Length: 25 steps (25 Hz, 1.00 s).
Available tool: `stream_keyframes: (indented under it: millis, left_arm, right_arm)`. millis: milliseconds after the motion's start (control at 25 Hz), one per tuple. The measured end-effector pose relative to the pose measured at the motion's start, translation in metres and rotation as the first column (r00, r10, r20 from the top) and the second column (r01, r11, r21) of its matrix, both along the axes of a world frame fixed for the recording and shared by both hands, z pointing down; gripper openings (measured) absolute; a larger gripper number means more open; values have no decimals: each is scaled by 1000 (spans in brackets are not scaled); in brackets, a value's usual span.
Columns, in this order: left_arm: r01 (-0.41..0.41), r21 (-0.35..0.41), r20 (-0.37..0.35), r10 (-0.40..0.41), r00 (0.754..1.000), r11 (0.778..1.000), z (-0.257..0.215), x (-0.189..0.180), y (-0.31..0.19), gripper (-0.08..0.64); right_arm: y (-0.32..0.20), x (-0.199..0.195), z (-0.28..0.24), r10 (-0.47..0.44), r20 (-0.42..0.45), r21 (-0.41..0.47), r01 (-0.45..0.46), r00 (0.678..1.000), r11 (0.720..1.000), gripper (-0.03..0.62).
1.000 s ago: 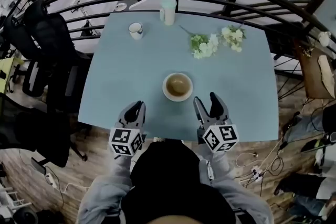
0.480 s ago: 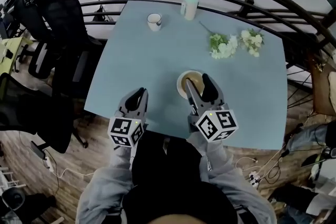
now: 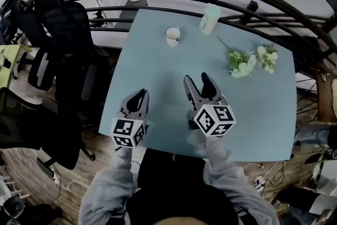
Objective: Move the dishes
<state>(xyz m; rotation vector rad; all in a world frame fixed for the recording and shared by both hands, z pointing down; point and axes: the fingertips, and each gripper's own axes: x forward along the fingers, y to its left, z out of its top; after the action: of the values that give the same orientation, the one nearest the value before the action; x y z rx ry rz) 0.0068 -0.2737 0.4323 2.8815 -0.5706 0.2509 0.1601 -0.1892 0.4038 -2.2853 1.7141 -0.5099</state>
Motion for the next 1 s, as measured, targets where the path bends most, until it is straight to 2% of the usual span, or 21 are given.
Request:
stream_keyframes:
  millis: [280,480,640,880,1000]
  left_arm:
    - [-19,-18,0,19,1000,1000,15,20,-79,43]
    - [-38,-24,13,39,999,999,29,40,-119,43]
    - [-16,-30,16,17,1000,999,38,49,-151,43]
    - [67,-62,38,-64,997,996,61,17,-196,43]
    - [125,-90,42,-122,992,988,75,5,-221,43]
  right_arm:
    - [-84,26,30,66,1,-81,-66,998,995,311]
    - [-125,55,59,104,-15,-159,-105,994,982,322]
    - [-150,74,81,104,-51,-213,-112,993,971,340]
    - [-184,77,117,90,-95,-288,-114,991,951,379]
    - [-204,91,141,84,-123,-323,-120,989,939,397]
